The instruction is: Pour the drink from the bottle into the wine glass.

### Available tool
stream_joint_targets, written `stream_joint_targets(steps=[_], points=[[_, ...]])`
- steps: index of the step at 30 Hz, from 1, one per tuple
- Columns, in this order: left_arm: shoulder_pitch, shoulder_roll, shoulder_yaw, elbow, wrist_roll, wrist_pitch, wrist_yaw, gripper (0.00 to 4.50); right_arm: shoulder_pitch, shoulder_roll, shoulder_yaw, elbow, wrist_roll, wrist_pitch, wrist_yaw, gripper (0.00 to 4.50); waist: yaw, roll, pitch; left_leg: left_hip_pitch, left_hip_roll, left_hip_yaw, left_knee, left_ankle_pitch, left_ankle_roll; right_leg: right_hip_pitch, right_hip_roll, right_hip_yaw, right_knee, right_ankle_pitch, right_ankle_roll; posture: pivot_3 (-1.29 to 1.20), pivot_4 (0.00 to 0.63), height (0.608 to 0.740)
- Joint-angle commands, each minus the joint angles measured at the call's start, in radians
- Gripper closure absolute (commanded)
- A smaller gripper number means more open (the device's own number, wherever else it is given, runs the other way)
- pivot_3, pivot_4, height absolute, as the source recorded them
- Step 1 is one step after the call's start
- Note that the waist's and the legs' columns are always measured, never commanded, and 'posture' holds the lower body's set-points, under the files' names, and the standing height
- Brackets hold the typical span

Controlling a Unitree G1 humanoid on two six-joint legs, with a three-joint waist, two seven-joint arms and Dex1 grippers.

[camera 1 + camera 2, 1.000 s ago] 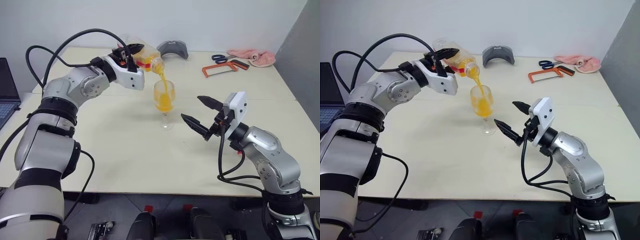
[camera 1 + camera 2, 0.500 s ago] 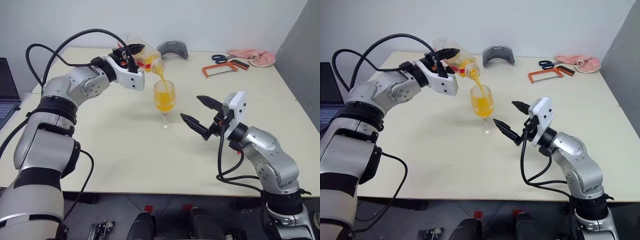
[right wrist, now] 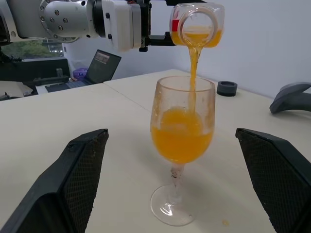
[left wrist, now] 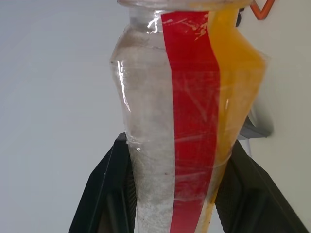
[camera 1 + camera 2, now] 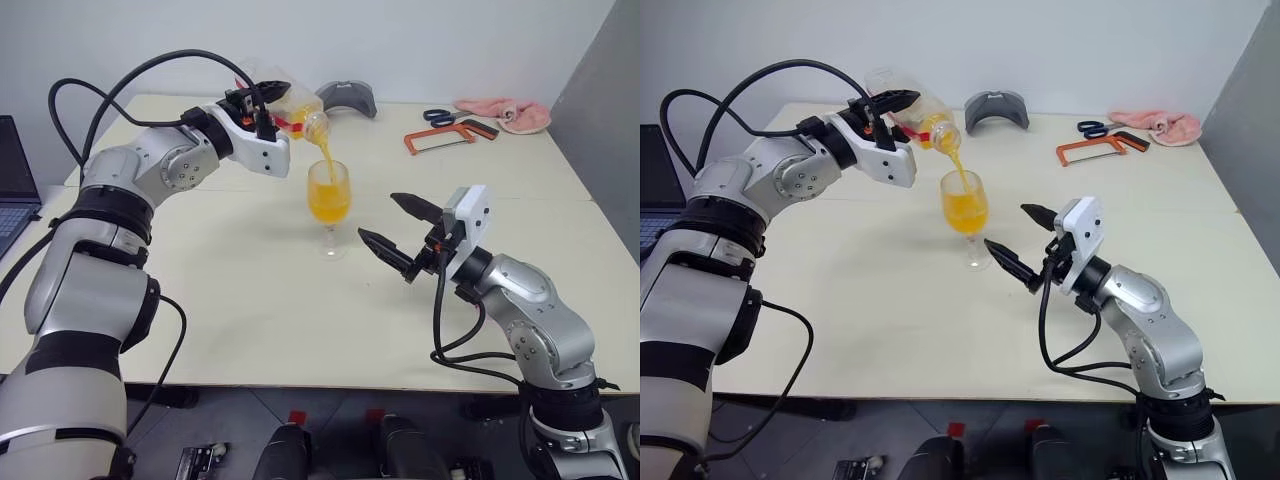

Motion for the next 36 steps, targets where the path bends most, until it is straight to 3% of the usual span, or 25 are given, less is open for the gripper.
stream_joint_targets(steps=[1, 14, 24, 31, 36], points=[[-0.045, 0.026, 0.006, -0.008, 0.002, -0.008, 0.019, 2.81, -0.002, 0.002, -0.005, -0.022, 0.004, -0.022, 0.000, 0.00, 0.000, 0.000, 0.000, 0.000, 0.000, 0.000, 0.000, 0.000, 0.000, 0.000, 0.000, 0.000, 0.000, 0.000, 0.000, 0.00, 0.150, 0.740], [-0.037, 0.016, 0.019, -0.007, -0.015, -0.013, 0.008, 2.81, -0.002, 0.002, 0.003, -0.023, 0.001, -0.023, 0.003, 0.00, 0.000, 0.000, 0.000, 0.000, 0.000, 0.000, 0.000, 0.000, 0.000, 0.000, 0.000, 0.000, 0.000, 0.000, 0.000, 0.00, 0.150, 0.740], [0.015, -0.016, 0.079, -0.025, -0.155, 0.000, -0.106, 2.81, -0.003, -0.003, 0.019, -0.024, -0.009, -0.028, 0.004, 0.00, -0.001, 0.000, 0.000, 0.000, 0.000, 0.000, 0.000, 0.000, 0.000, 0.000, 0.000, 0.000, 0.000, 0.000, 0.000, 0.00, 0.150, 0.740], [0.120, -0.119, 0.271, -0.100, -0.502, 0.151, -0.398, 2.81, -0.018, -0.013, 0.051, -0.005, -0.061, -0.074, 0.027, 0.00, -0.005, 0.000, 0.000, 0.000, 0.001, 0.000, 0.001, 0.000, 0.000, 0.000, 0.000, 0.000, 0.001, 0.000, 0.000, 0.00, 0.150, 0.740], [0.230, -0.184, 0.433, -0.276, -0.768, 0.420, -0.558, 2.81, -0.044, -0.016, 0.079, 0.005, -0.083, -0.091, 0.052, 0.00, -0.019, 0.000, 0.000, 0.000, 0.002, -0.001, 0.001, 0.002, -0.003, 0.000, 0.000, 0.000, 0.001, 0.000, 0.000, 0.00, 0.150, 0.740]])
